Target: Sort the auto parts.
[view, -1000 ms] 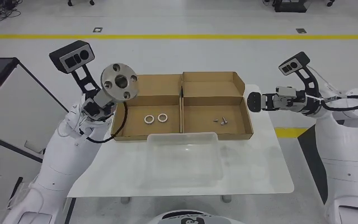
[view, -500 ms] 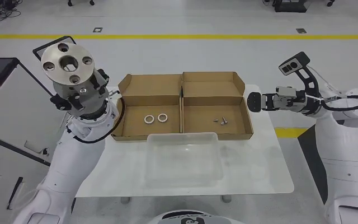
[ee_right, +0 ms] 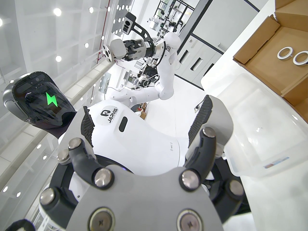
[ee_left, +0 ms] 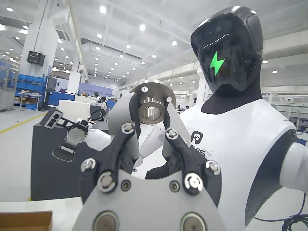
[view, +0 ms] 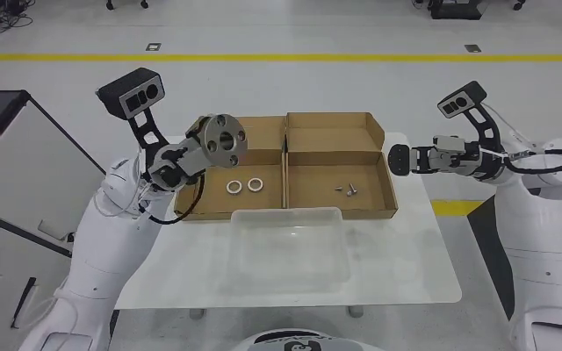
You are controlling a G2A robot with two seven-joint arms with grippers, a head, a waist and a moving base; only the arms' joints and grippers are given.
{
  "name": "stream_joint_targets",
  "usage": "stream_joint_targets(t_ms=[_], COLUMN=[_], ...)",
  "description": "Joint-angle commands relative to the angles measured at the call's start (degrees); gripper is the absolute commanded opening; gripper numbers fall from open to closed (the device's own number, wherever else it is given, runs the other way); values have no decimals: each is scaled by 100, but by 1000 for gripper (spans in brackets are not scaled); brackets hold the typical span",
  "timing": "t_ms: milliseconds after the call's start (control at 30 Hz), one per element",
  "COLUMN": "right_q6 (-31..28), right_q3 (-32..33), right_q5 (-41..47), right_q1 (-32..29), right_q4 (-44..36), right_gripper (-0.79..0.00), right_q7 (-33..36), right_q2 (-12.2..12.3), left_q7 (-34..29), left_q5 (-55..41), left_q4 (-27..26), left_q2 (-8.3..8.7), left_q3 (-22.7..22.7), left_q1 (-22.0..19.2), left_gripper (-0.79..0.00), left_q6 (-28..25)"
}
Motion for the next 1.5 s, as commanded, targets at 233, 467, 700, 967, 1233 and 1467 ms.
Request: stream_joint_targets(t_ms=[233, 467, 700, 967, 1233, 1467], right_q6=[0, 0, 0, 0, 0, 0], right_q3=[0, 0, 0, 0, 0, 0], right_q5=[0, 0, 0, 0, 0, 0], right_q1=[0, 0, 0, 0, 0, 0], right_q4=[0, 0, 0, 0, 0, 0], right_gripper=[0, 0, 0, 0, 0, 0], right_q7=[0, 0, 0, 0, 0, 0], right_q2=[0, 0, 0, 0, 0, 0], left_q7=[251, 266, 265, 373, 168, 352], left_q5=[-1172, -1613, -1632, -1539, -288, 342], left_q4=[-307, -396, -406, -423, -97, 96], left_q2=[-27, -59, -61, -63, -8, 9], left_q3=[271, 320, 322, 273, -118, -382], left_q1=[34, 21, 18, 46, 290, 397], left_gripper=[-785, -785, -785, -785, -785, -785], left_q6=[-251, -266, -265, -124, 715, 1145])
